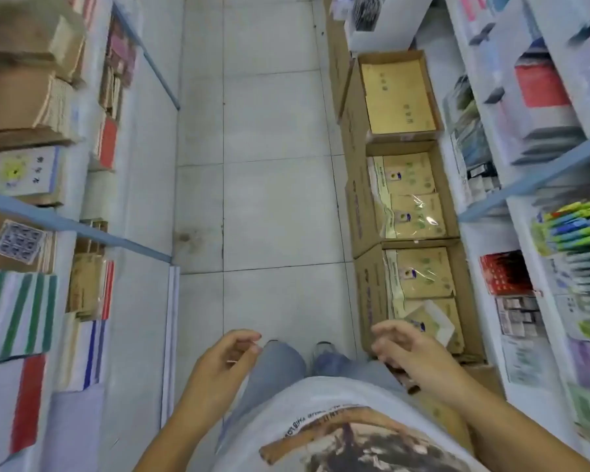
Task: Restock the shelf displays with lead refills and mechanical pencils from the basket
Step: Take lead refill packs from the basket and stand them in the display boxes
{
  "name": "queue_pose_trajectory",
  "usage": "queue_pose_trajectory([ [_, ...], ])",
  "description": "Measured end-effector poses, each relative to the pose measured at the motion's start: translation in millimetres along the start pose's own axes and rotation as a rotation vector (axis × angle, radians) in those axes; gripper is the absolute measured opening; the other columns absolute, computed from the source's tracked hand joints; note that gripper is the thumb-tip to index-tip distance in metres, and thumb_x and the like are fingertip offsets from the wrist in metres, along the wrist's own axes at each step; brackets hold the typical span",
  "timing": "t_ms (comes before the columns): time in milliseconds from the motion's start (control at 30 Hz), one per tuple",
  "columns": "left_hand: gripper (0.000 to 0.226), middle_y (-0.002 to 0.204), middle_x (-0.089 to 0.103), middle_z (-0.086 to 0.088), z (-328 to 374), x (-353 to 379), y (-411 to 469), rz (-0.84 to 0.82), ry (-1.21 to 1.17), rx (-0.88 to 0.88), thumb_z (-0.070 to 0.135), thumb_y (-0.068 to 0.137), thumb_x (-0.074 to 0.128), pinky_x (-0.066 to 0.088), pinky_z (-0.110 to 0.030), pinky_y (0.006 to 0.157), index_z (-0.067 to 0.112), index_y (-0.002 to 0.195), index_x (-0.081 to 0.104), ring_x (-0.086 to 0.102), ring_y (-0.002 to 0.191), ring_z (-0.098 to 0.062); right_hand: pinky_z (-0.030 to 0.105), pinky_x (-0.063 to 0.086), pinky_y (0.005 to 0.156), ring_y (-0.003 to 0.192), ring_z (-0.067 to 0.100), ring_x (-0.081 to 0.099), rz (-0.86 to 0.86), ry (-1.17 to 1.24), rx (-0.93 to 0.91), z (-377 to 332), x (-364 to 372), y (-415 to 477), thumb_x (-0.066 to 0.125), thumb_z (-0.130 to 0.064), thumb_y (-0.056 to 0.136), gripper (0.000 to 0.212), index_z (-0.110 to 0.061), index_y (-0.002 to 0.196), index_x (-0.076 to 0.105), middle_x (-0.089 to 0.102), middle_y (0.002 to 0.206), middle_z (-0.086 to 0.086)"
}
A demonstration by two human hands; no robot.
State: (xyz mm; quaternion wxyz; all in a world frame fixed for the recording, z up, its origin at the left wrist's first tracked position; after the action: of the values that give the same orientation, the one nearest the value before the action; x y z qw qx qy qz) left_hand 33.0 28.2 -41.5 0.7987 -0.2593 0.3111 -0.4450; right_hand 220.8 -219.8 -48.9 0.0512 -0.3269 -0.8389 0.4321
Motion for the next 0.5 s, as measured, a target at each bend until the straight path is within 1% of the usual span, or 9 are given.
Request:
queue_pose_trajectory([
  [67,0.012,0.096,0.076,0.007,5.5,-14.4,13.5,0.031,-0.028,-0.033,0.020,0.096,0.066,0.054,-0.030,0.090,0.028,0.102,0.072,0.071,0.092,-0.010,0.016,0.047,0.064,0.073,0.004,0.066,-0.001,-0.002,-0.026,-24.9,-2.4,24.1,0.062,-0.018,0.093,0.015,-0.028,0.104,0.066,0.072,0.089,-0.003],
  [100,0.011,0.097,0.076,0.008,7.0,-22.7,20.6,0.039,-0.042,-0.038,0.021,0.096,0.066,0.054,-0.031,0.091,0.028,0.102,0.072,0.071,0.091,-0.009,0.017,0.048,0.065,0.075,0.004,0.067,-0.004,-0.018,-0.032,-39.4,-3.0,37.2,0.062,-0.019,0.093,0.015,-0.029,0.103,0.066,0.072,0.089,-0.003],
  [167,0.010,0.096,0.076,0.008,10.7,-41.6,39.4,0.077,-0.055,-0.077,0.022,0.095,0.068,0.055,-0.035,0.092,0.029,0.100,0.073,0.071,0.091,-0.010,0.025,0.052,0.075,0.078,0.008,0.068,-0.018,-0.037,-0.030,-70.3,-0.7,66.0,0.062,-0.018,0.093,0.016,-0.029,0.103,0.066,0.072,0.089,-0.003],
  [200,0.010,0.095,0.076,0.006,13.8,-52.3,51.7,0.107,-0.066,-0.096,0.022,0.095,0.068,0.056,-0.037,0.093,0.030,0.099,0.073,0.071,0.092,-0.013,0.028,0.051,0.079,0.078,0.008,0.068,-0.025,-0.050,-0.030,-87.7,2.1,81.2,0.061,-0.018,0.093,0.016,-0.028,0.104,0.066,0.072,0.088,-0.004],
  [267,0.011,0.095,0.076,0.001,23.8,-73.5,84.3,0.152,-0.107,-0.113,0.020,0.095,0.067,0.056,-0.039,0.094,0.028,0.099,0.072,0.071,0.096,-0.018,0.030,0.050,0.082,0.077,0.009,0.068,-0.038,-0.079,-0.038,-122.0,7.5,116.5,0.059,-0.017,0.094,0.016,-0.028,0.104,0.065,0.072,0.088,-0.003],
  [300,0.011,0.096,0.076,0.000,30.9,-83.0,103.5,0.159,-0.115,-0.110,0.019,0.095,0.067,0.055,-0.038,0.094,0.028,0.099,0.072,0.071,0.097,-0.019,0.032,0.049,0.083,0.077,0.009,0.068,-0.036,-0.084,-0.041,-140.5,10.1,133.8,0.059,-0.016,0.094,0.016,-0.028,0.102,0.066,0.072,0.089,-0.001],
  [367,0.012,0.097,0.075,0.000,53.8,-102.9,144.9,0.156,-0.122,-0.087,0.017,0.096,0.066,0.055,-0.030,0.089,0.027,0.101,0.071,0.071,0.096,-0.018,0.035,0.050,0.084,0.076,0.011,0.067,-0.028,-0.078,-0.035,-177.6,13.6,167.2,0.059,-0.014,0.093,0.016,-0.027,0.102,0.066,0.072,0.091,0.003],
  [433,0.014,0.096,0.075,0.002,87.1,-122.8,188.1,0.137,-0.127,-0.056,0.017,0.096,0.065,0.053,-0.019,0.082,0.028,0.101,0.070,0.071,0.093,-0.013,0.036,0.051,0.086,0.080,0.012,0.069,-0.016,-0.062,-0.024,-213.1,13.2,195.9,0.060,-0.016,0.093,0.015,-0.026,0.103,0.066,0.072,0.092,0.001],
  [500,0.014,0.094,0.075,0.007,129.4,-139.1,228.0,0.101,-0.111,-0.020,0.019,0.096,0.065,0.051,-0.011,0.073,0.032,0.100,0.070,0.070,0.089,-0.007,0.035,0.052,0.084,0.082,0.014,0.069,0.004,-0.041,-0.026,-248.2,7.8,219.0,0.060,-0.017,0.094,0.015,-0.025,0.105,0.066,0.073,0.092,-0.002],
])
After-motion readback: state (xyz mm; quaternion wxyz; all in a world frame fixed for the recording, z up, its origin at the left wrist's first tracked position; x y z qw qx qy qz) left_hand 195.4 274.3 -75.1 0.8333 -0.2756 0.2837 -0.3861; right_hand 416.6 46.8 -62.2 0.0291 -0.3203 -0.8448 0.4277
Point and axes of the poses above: each hand's wrist, its own y-axis towards the middle knuckle, its own x-axis out of the palm, z = x × y, the point moved 6 cm from there along y, towards the middle knuckle
